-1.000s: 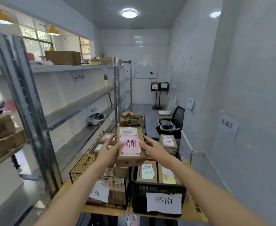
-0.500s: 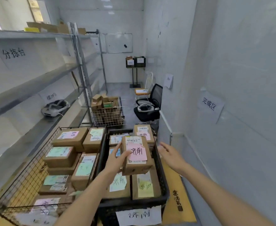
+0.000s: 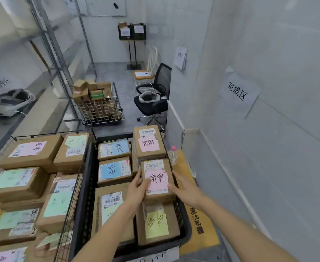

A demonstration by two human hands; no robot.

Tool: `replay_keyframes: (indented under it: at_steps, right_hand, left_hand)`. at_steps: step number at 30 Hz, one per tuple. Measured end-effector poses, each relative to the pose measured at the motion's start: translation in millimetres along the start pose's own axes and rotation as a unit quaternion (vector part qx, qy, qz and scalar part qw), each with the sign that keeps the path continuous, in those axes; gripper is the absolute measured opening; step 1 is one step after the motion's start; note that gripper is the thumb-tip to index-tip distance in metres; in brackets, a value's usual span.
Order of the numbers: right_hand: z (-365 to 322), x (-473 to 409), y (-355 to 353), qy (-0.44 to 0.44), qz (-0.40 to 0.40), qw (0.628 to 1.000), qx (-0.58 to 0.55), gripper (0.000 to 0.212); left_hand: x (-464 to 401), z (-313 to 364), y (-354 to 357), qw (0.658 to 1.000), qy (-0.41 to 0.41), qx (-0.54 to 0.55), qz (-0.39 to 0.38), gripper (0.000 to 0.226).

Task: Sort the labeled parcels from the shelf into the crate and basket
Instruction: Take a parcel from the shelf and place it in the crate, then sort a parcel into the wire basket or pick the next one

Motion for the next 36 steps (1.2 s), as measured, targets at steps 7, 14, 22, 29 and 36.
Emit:
replay_keyframes:
  at_steps: [7, 14, 22, 29, 36]
  right_hand:
    - [8, -19, 8, 0.033, -0.012, 0.999, -0.034, 0.05]
    - [-2, -9, 2, 0.047, -0.007, 0.998, -0.029, 0.063]
    - [-111, 12, -9, -0.08, 0.024, 0.99, 0.116, 0.063]
    - [-248, 38, 19, -0.242, 0.011, 0.942, 0.235, 0.07]
    - [-378, 108, 116, -0.385, -0.041, 0.906, 0.173, 0.071]
  left_hand:
    - [-10, -2, -2, 0.999, 0.008, -0.029, -0.022, 0.065]
    - [6, 21, -7, 0.997, 0.041, -0.068, -0.015, 0.063]
    - [61, 101, -80, 0.931, 0.183, -0.304, 0.085, 0.075]
    - [180, 165, -174, 0.842, 0.213, -0.434, 0.241, 0.076]
    - [338, 171, -291, 0.788, 0.166, -0.439, 0.4, 0.08]
Point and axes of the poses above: each hand's wrist, its own x-axis away from the middle knuckle, its own y-axis out of the palm, z = x × y, the point moved 6 cm from there along -x, towards the middle knuckle
